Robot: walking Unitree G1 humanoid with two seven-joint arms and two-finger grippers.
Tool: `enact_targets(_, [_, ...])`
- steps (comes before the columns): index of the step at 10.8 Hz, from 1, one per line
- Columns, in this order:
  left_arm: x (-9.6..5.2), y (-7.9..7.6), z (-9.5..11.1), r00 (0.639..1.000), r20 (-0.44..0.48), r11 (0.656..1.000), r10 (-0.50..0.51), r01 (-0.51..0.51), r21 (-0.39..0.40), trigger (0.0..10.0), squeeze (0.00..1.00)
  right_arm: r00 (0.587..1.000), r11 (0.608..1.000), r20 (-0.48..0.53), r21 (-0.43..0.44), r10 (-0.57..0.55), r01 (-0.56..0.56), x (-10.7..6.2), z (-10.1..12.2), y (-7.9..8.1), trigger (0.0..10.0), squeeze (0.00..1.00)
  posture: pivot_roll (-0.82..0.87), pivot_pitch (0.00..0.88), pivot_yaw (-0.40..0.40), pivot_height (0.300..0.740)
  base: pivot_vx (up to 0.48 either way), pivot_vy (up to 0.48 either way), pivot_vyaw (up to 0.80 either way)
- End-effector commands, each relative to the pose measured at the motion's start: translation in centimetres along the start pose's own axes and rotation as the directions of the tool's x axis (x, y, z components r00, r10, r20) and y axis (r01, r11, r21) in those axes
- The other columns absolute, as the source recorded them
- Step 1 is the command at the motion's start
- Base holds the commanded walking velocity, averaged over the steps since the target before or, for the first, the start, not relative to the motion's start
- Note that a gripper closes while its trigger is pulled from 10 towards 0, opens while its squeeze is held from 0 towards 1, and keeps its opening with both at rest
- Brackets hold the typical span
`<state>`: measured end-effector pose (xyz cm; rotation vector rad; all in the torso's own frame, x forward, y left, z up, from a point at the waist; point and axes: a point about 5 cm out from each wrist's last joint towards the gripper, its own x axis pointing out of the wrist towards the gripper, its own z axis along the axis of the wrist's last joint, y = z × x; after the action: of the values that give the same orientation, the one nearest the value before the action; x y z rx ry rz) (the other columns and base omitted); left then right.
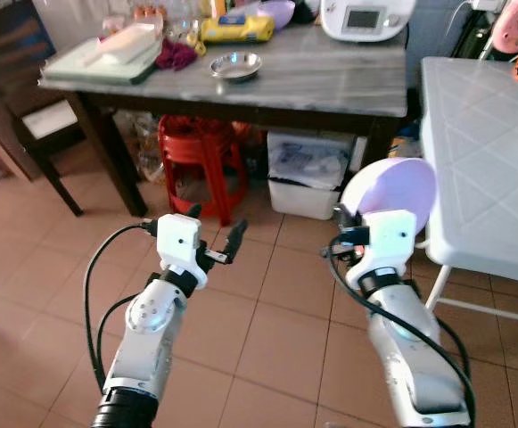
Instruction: Setting the table
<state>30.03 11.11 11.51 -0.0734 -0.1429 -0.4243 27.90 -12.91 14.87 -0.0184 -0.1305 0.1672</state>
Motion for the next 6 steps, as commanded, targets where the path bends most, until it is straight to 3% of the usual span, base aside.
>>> enact_targets(1, [0.21, -0.27, 0.41, 1.0, 0.014, 1.0, -0.026, 0.026, 0.015, 10.0, 0.0, 1.0, 1.0, 0.018, -0.007, -0.001, 0.001, 0.11, 0.39, -0.09, 10.0, 0.0, -0.1, 0.087, 0.085, 0.74, 0.326, 0.0, 0.0])
enact_targets(6, [0.26, -0.32, 0.39, 0.999, 0.012, 0.999, -0.035, 0.035, 0.022, 10.0, 0.0, 1.0, 1.0, 0.025, -0.01, 0.006, -0.006, 0.3, 0.39, 0.05, 10.0, 0.0, -0.1, 0.08, 0.091, 0.74, 0.327, 0.0, 0.0])
